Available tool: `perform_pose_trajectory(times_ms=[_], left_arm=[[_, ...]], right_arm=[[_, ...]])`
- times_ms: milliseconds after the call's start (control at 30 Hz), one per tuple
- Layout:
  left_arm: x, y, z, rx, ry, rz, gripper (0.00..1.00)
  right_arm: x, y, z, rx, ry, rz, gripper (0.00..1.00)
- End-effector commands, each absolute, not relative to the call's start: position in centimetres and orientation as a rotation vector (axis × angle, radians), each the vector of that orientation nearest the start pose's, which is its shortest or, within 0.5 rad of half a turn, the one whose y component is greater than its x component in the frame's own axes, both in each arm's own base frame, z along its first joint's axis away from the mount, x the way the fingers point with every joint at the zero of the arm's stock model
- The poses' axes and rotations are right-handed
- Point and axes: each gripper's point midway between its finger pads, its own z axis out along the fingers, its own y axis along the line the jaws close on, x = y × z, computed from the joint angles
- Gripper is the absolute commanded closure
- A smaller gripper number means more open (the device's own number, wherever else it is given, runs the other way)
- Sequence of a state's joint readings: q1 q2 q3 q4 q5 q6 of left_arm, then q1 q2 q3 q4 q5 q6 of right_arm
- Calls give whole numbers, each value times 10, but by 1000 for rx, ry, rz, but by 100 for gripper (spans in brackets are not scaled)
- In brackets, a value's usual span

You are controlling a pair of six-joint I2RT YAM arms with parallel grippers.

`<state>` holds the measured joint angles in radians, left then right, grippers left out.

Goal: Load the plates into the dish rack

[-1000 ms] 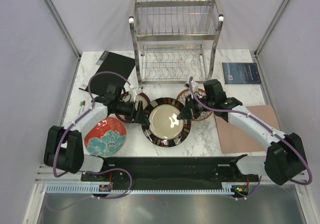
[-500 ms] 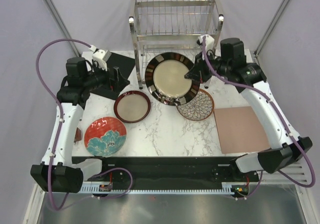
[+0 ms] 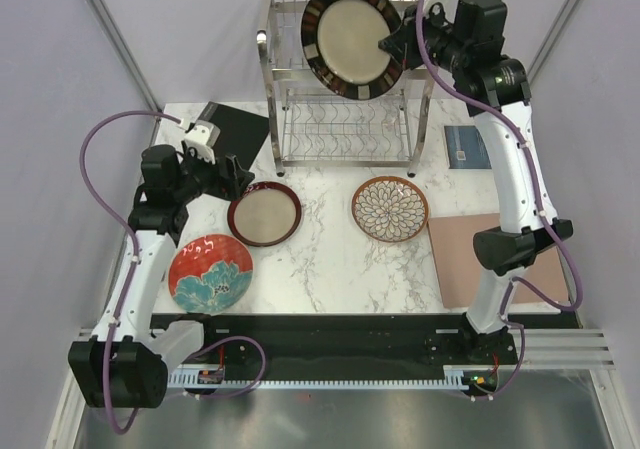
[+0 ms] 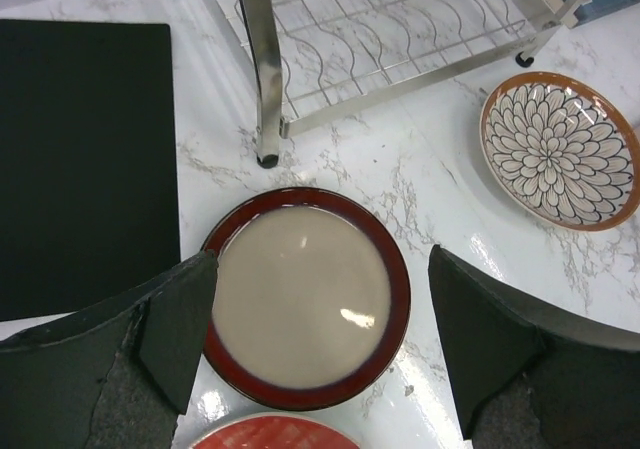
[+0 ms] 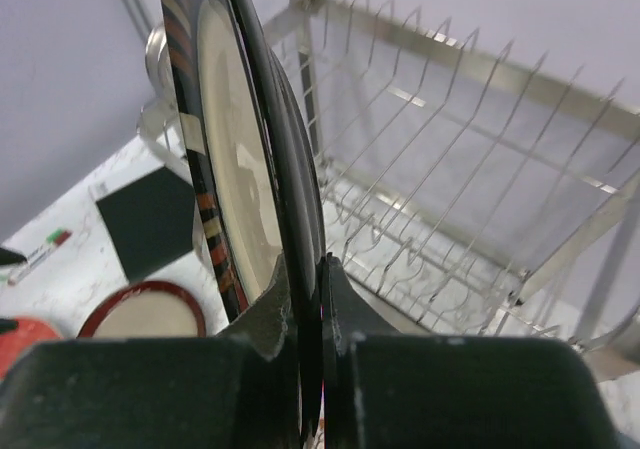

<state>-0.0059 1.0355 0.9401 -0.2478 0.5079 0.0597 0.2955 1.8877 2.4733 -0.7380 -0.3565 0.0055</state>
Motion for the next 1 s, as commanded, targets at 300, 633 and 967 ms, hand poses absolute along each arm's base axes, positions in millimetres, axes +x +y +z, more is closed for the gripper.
perform_pose_trajectory(times_ms=[300, 633, 967], left_arm=[[384, -89, 251, 214, 1890, -561, 11], [392, -87, 230, 242, 1936, -542, 14], [392, -89, 224, 201, 1927, -565, 14]], right_arm=[[469, 70, 632, 174, 1105, 108, 100], [448, 84, 636, 348, 1011, -143, 100], [474, 85, 602, 372, 1122, -309, 100]])
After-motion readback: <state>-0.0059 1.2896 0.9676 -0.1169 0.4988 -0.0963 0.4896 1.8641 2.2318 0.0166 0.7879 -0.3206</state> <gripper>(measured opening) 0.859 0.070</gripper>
